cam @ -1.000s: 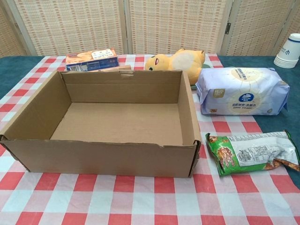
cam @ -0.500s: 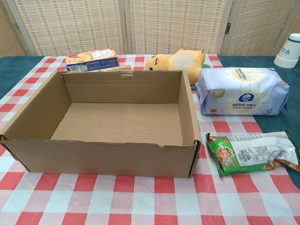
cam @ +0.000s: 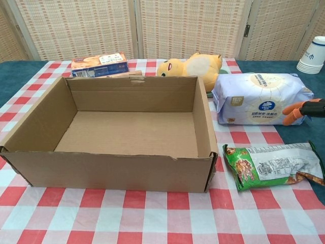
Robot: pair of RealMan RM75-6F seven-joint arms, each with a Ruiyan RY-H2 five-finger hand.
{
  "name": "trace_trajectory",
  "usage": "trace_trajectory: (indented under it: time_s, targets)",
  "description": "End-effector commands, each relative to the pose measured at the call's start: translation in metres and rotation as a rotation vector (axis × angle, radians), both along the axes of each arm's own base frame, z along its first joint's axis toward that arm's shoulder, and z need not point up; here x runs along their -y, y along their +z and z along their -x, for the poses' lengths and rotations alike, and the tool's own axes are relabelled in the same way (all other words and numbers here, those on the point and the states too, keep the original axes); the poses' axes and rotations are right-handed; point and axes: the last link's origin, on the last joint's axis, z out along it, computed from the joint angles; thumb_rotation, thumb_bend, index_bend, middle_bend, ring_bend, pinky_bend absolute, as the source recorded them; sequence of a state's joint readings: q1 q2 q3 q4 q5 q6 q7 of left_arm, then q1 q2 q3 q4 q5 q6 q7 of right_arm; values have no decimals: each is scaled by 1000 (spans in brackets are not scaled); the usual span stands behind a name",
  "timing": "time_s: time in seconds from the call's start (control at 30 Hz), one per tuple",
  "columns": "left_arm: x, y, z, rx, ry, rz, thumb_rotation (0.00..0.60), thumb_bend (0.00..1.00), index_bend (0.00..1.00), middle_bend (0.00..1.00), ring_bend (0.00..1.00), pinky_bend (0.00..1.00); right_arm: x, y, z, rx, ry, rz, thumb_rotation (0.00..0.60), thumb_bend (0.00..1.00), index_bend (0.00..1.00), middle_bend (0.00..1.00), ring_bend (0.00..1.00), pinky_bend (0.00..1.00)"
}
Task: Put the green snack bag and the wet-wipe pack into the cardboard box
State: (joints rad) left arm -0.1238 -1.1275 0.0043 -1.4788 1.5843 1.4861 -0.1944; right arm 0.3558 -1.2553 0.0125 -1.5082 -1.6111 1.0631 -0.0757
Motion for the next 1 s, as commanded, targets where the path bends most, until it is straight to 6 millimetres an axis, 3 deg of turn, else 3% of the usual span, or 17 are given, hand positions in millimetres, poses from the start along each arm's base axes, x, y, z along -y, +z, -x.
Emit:
trace_trajectory:
  time_s: [0.03,0.73,1.0]
  targets:
    - [0,1,0,3,-1,-1,600,201,0,0,0,75,2,-8,1,-11,-5,-17,600,26,245,110,48,196]
    - [0,2,1,16,4,5,600,202,0,0,0,74,13,-36,3,-10,-27,-62,600,26,263,144,92,242]
    - [-1,1,2,18,8,9,600,202,0,0,0,74,18,-44,1,-5,-18,-62,600,37,339,202,162,320]
